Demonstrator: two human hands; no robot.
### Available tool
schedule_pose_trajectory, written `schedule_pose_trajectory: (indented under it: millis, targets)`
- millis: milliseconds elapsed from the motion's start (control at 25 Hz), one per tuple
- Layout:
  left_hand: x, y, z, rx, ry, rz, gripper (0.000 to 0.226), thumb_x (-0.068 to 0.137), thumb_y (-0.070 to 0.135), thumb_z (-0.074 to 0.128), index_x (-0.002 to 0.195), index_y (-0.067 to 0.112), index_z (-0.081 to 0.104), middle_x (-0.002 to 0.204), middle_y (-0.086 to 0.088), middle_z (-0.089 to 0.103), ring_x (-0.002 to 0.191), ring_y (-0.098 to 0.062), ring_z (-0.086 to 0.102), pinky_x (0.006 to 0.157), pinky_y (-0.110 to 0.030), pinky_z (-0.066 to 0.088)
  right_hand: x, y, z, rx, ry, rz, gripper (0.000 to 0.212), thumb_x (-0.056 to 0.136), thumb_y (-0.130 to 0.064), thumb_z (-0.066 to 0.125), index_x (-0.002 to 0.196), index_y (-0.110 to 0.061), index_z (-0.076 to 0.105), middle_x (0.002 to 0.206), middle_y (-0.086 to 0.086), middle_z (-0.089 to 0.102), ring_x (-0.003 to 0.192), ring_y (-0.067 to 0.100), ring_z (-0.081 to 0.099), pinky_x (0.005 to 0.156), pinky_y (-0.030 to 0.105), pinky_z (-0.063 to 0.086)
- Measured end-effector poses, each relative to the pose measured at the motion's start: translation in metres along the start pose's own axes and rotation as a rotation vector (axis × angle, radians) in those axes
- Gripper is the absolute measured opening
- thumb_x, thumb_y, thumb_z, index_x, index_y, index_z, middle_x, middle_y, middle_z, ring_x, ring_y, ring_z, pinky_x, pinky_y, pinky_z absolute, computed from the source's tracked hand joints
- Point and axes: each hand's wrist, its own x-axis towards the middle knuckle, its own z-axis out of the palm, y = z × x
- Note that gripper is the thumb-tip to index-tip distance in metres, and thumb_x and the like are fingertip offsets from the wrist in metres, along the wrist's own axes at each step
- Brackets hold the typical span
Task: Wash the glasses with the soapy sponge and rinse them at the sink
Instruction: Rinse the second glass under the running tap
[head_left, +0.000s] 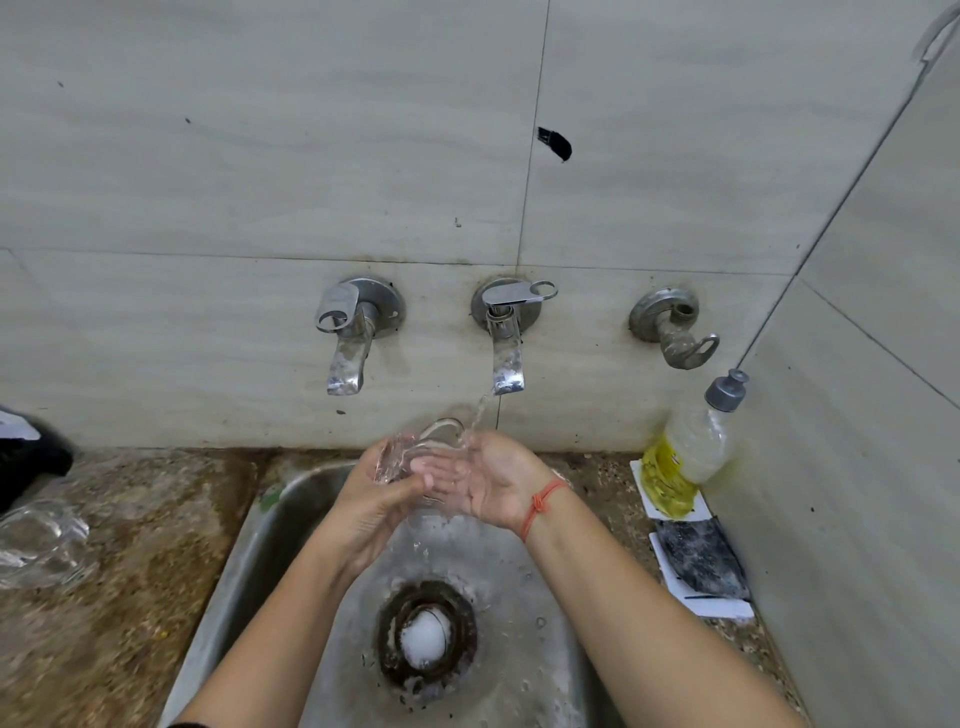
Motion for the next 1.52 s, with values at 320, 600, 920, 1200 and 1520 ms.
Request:
schedule_pose_trajectory:
  millis: [320,600,920,1200,1520]
  targets:
    - [0.006,-0.003,0.014,-0.065,0.226,-0.053,0.052,0.082,0.021,0.069,0.125,-0.002,0.05,0.11,-0.026,0.066,0.086,-0.031,0.071,0.066,-0.037,0.059,0.0,0.005,0.017,-0.397,0.095,-0.279,0.037,0.1,-0.021,0.033,0.097,-0.007,0.067,0.096,0.013,0.07,0.086,0.023,0.065,0.083,0.035,0.05]
    - [0.007,0.0,0.027,-0.306,0.232,-0.329,0.044,0.088,0.043,0.059,0.106,0.004,0.065,0.083,-0.013,0.07,0.062,-0.021,0.069,0.05,-0.027,0.057,0.013,0.051,-0.024,-1.367,0.022,-0.988,0.036,0.097,-0.032,0.032,0.105,-0.009,0.059,0.105,0.009,0.066,0.099,0.026,0.06,0.092,0.042,0.045]
    - [0.01,-0.006,0.036,-0.374,0.123,-0.175,0.033,0.085,0.035,0.058,0.102,0.007,0.067,0.085,-0.01,0.073,0.075,-0.021,0.07,0.065,-0.033,0.059,0.003,0.044,-0.004,-1.248,0.412,-0.919,0.032,0.094,-0.026,0.035,0.096,-0.008,0.061,0.091,0.015,0.068,0.086,0.034,0.061,0.078,0.042,0.048]
    - [0.01,0.003,0.023,-0.264,0.11,-0.514,0.048,0.082,0.056,0.06,0.096,0.011,0.069,0.08,-0.007,0.065,0.051,-0.018,0.061,0.044,-0.024,0.05,-0.007,0.036,-0.052,-1.802,0.121,-1.439,0.018,0.094,-0.021,0.049,0.092,-0.011,0.064,0.096,0.003,0.07,0.1,0.017,0.062,0.108,0.036,0.036]
    - [0.008,-0.002,0.03,-0.408,-0.037,-0.312,0.032,0.073,0.04,0.073,0.09,0.013,0.076,0.099,-0.01,0.067,0.081,-0.022,0.068,0.068,-0.032,0.057,-0.016,0.036,-0.023,-1.552,0.173,-1.209,0.03,0.097,-0.03,0.039,0.105,-0.012,0.062,0.105,0.007,0.068,0.106,0.022,0.059,0.102,0.037,0.04]
